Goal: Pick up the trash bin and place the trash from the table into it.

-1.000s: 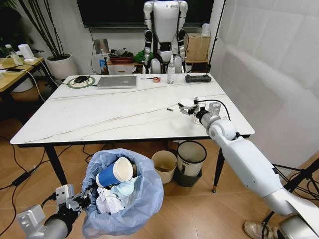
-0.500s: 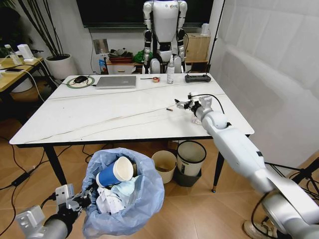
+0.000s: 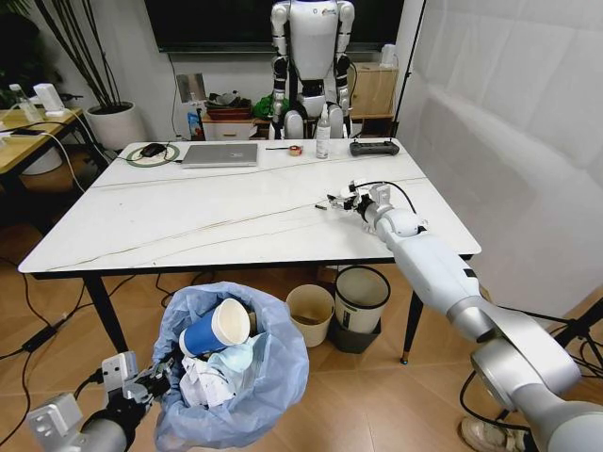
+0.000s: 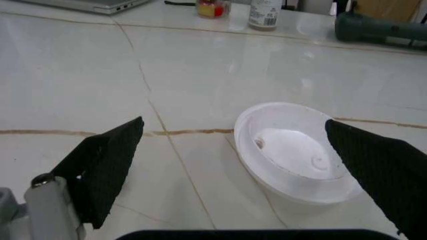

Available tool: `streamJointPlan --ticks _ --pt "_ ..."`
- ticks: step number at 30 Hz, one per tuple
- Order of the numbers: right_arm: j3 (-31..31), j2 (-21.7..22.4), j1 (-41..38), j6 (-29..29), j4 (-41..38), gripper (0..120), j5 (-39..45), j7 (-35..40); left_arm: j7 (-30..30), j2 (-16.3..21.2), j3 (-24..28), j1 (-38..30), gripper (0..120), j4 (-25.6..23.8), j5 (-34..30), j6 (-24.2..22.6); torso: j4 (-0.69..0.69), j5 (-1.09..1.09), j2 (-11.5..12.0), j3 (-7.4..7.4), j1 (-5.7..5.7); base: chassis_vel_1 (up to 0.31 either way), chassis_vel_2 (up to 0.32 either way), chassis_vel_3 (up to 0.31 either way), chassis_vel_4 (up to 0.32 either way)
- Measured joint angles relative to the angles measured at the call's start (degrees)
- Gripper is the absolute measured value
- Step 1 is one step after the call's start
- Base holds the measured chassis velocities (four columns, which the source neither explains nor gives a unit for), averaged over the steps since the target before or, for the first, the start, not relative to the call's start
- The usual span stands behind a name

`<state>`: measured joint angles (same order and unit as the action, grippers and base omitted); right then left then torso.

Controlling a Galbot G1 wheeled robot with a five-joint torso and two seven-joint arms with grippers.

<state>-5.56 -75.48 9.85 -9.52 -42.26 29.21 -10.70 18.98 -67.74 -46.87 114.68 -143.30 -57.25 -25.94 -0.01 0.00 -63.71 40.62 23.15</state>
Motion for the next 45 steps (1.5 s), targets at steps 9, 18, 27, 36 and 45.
streamJointPlan --ticks 9,18,27,36,45 --pt "-0.48 -0.31 -0.91 -0.16 2.46 100 -1.44 -0.65 -0.06 -0.16 0.09 0.13 0 0.0 0.18 0.08 0.01 0.0 0.0 -0.01 0.0 0.0 0.0 0.0 0.0" --pt "-0.62 -0.51 -1.26 -0.16 3.56 100 -1.81 -0.83 -0.09 -0.02 0.04 0.14 0 0.0 0.18 0.15 0.01 0.0 0.0 0.0 0.0 0.0 0.0 0.0 0.0" --pt "-0.64 -0.48 -1.28 -0.17 3.86 100 -2.08 -0.85 -0.11 0.31 0.09 -0.22 0 0.02 0.05 0.18 0.01 0.0 0.0 0.0 0.0 0.0 0.0 0.0 0.0" --pt "-0.67 -0.67 -1.28 -0.23 4.01 99 -2.22 -0.92 -0.11 0.57 0.09 -0.45 0 0.06 -0.15 0.19 0.01 0.0 0.0 -0.01 0.0 0.0 0.0 0.0 0.0" --pt "-0.7 -0.4 -1.02 -0.25 4.03 99 -2.38 -1.11 -0.11 0.61 0.13 -0.66 0 0.06 -0.21 0.19 0.01 0.0 0.0 0.0 0.0 0.0 0.0 0.0 0.0"
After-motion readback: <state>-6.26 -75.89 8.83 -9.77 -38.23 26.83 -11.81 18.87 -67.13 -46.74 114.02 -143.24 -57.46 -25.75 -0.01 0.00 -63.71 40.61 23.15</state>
